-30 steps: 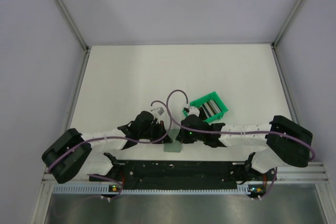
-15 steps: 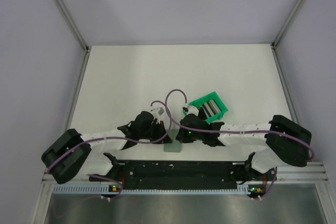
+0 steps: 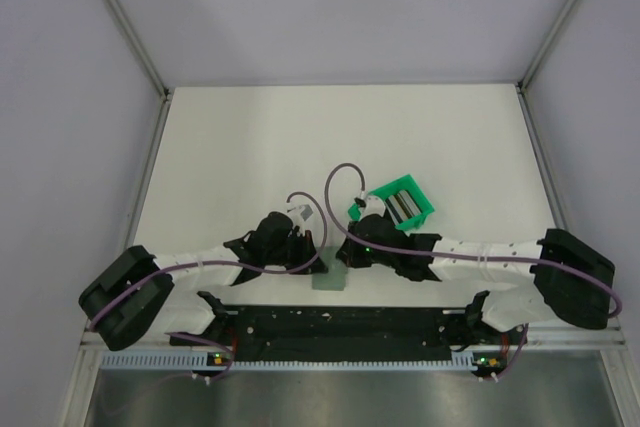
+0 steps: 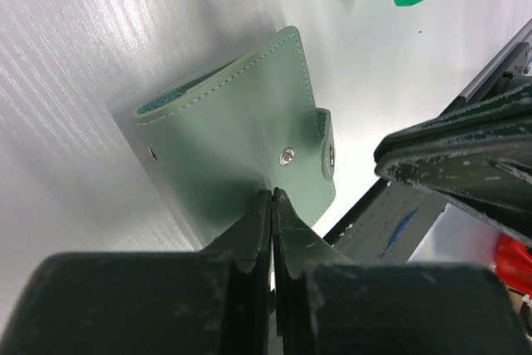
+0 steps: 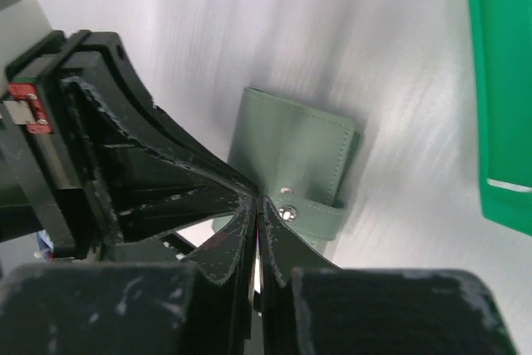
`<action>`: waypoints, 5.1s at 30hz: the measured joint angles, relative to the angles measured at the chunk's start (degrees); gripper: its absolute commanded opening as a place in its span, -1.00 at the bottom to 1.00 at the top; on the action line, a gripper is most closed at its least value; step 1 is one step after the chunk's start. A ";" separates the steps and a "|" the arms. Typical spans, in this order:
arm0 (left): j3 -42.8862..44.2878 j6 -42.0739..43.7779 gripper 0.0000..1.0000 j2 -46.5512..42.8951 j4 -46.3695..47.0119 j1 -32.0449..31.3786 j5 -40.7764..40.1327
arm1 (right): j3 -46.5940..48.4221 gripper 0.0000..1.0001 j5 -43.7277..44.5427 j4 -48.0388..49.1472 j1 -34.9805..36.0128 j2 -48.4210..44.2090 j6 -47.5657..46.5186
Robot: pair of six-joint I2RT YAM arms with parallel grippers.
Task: Put the credit cards into the card holder
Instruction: Close the card holder at the center of the board.
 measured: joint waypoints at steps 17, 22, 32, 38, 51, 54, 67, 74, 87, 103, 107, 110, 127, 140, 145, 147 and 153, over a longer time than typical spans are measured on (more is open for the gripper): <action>0.02 0.46 -0.95 -0.39 -0.68 0.00 -0.20 | -7.93 0.46 5.97 0.76 -0.11 -9.27 2.99; 0.02 0.70 -0.95 -0.85 -1.31 -0.02 -0.42 | -11.06 0.51 5.51 2.67 -0.74 -12.76 4.94; 0.02 1.07 -0.95 -1.11 -1.73 -0.04 -0.63 | -16.83 0.97 4.68 7.56 -3.19 -24.35 9.35; 0.13 1.07 -0.95 -1.20 -1.97 -0.04 -0.68 | -17.35 -0.59 3.45 7.17 -3.23 -24.90 7.52; 0.24 1.05 -1.00 -2.23 -3.30 -0.04 -1.31 | -10.23 -1.00 -0.31 1.90 -3.30 -8.55 6.80; 0.22 1.05 -1.00 -2.25 -3.30 -0.04 -1.29 | -9.22 -1.00 -1.29 2.69 -3.26 -5.77 6.51; 0.24 1.46 -1.00 -2.62 -3.43 -0.04 -0.98 | -7.72 -1.00 -2.29 3.87 -2.01 -2.97 6.56; 0.24 1.57 -0.99 -4.07 -3.98 -0.04 -0.15 | -7.72 -1.00 -2.21 3.87 -1.25 -2.80 6.84; 0.22 1.51 -0.97 -4.04 -2.91 -0.04 1.36 | -7.72 -1.00 -2.23 3.91 -1.20 -2.69 7.06; -1.99 1.03 -0.97 -2.93 0.31 -0.07 2.80 | -7.72 -1.00 -2.45 4.24 -0.87 -1.68 7.06; -2.91 0.79 -0.97 -2.91 0.70 -0.04 2.67 | -7.72 -1.00 -2.69 4.31 -0.87 -1.57 7.06; -2.91 0.79 -0.97 -2.54 1.16 -0.07 2.69 | -7.72 -1.00 -2.86 4.35 -0.83 -1.07 7.06; -2.91 0.79 -0.98 -2.49 1.27 -0.22 2.47 | -6.60 -1.00 -3.28 4.28 -0.61 0.72 6.73; -2.60 0.79 -0.96 -2.49 1.01 -0.26 2.45 | -5.20 -1.00 -2.82 4.35 -0.61 1.57 5.92; -2.56 0.76 -0.96 -2.49 1.05 -0.26 2.58 | -5.01 -1.00 -3.04 4.66 -0.61 2.89 5.90; -2.56 0.76 -0.95 -2.47 1.07 -0.28 2.69 | -5.01 -1.00 -3.19 4.74 -0.61 3.04 5.92; -2.54 0.76 -0.95 -2.43 1.09 -0.33 2.69 | -4.98 -1.00 -3.32 5.33 -0.61 3.56 5.90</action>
